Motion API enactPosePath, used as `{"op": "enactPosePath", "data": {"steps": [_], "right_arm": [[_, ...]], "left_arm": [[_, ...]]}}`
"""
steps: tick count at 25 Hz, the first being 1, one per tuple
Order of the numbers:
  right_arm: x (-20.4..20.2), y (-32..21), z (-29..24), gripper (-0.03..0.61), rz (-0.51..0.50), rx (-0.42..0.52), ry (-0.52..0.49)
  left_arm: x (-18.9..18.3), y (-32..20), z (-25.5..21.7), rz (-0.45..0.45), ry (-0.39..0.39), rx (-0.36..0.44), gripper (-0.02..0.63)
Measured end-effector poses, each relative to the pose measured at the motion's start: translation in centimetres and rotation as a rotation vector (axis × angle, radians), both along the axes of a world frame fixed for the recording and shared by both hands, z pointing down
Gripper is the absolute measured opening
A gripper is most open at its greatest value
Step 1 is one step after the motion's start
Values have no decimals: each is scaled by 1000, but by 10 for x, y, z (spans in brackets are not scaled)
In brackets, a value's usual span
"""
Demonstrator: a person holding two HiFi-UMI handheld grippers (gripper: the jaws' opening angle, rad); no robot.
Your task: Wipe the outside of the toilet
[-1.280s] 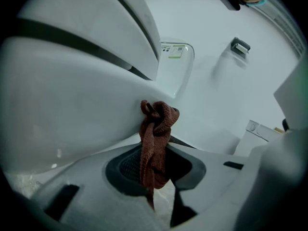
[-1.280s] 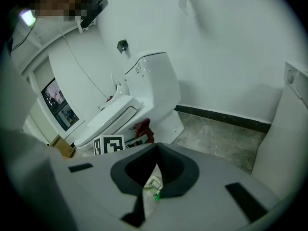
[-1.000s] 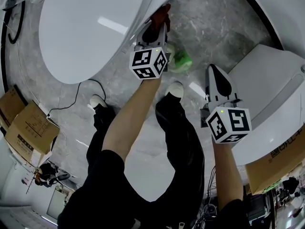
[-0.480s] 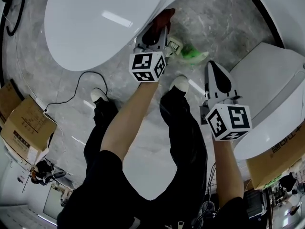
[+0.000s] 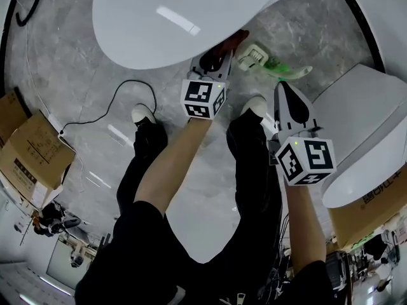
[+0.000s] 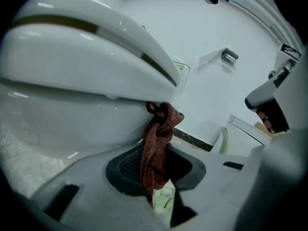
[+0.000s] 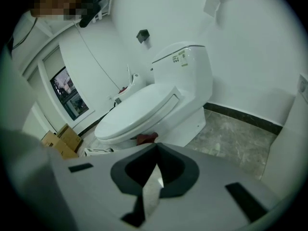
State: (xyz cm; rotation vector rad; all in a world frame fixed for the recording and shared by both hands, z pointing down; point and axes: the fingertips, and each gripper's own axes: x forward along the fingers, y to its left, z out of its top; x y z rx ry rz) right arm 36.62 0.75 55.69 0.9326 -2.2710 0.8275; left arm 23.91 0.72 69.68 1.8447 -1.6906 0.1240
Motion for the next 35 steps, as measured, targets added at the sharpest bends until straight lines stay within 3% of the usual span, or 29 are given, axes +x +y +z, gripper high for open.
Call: {"op": "enactPosePath", "data": {"steps": [21, 31, 35], "right_arm": [[-143, 81, -16, 3, -64, -23, 15], [-194, 91, -36, 3, -90, -9, 21], [-220, 99, -47, 3, -102, 5, 26]], "left_arm": [[-129, 131, -6, 263, -135, -82, 87], [-206, 152, -20, 215, -151, -111, 87], [-242, 154, -39, 203, -170, -73, 89]]}}
